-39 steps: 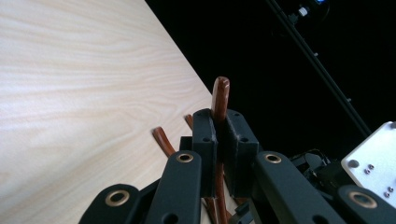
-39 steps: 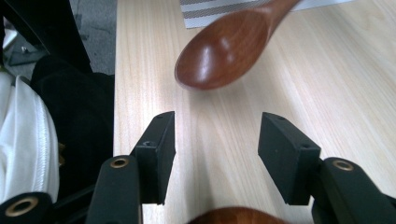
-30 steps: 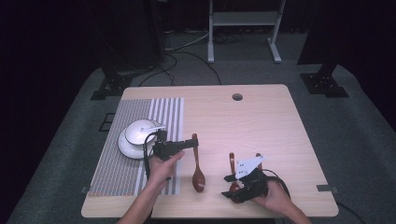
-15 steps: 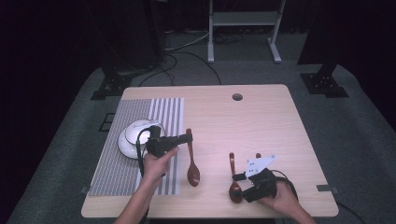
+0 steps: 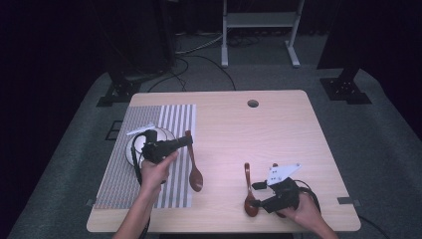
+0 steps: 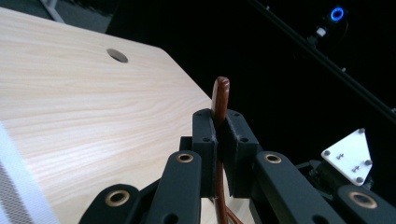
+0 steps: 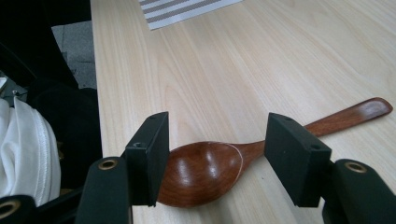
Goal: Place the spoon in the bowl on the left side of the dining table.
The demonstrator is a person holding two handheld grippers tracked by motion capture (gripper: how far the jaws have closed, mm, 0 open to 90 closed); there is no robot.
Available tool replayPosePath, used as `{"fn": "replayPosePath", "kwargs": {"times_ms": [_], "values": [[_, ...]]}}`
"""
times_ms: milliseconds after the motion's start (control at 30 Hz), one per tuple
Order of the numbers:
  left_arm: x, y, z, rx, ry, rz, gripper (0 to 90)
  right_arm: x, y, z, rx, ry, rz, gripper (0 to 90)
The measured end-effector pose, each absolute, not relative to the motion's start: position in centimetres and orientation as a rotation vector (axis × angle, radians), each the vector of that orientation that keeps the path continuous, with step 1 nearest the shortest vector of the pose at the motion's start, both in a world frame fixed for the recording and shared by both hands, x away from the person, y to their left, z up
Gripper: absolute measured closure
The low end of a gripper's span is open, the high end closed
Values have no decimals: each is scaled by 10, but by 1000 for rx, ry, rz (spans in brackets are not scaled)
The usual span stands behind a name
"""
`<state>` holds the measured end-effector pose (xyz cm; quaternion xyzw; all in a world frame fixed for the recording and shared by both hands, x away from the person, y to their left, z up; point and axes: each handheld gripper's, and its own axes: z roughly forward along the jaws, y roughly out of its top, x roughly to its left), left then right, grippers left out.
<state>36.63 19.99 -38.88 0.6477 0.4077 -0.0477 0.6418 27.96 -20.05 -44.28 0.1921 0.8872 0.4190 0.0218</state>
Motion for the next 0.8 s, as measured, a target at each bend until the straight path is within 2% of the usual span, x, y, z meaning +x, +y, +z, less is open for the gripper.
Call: {"fn": "replayPosePath", "kwargs": {"times_ms": [500,800], "values": [[389,235,-351,1447,982,-27,841,280,-208,-439,612,2720,1330,389],[400,250,-343,1432,1037,19,842,280,-212,-437,621,2706,1346,388]]}}
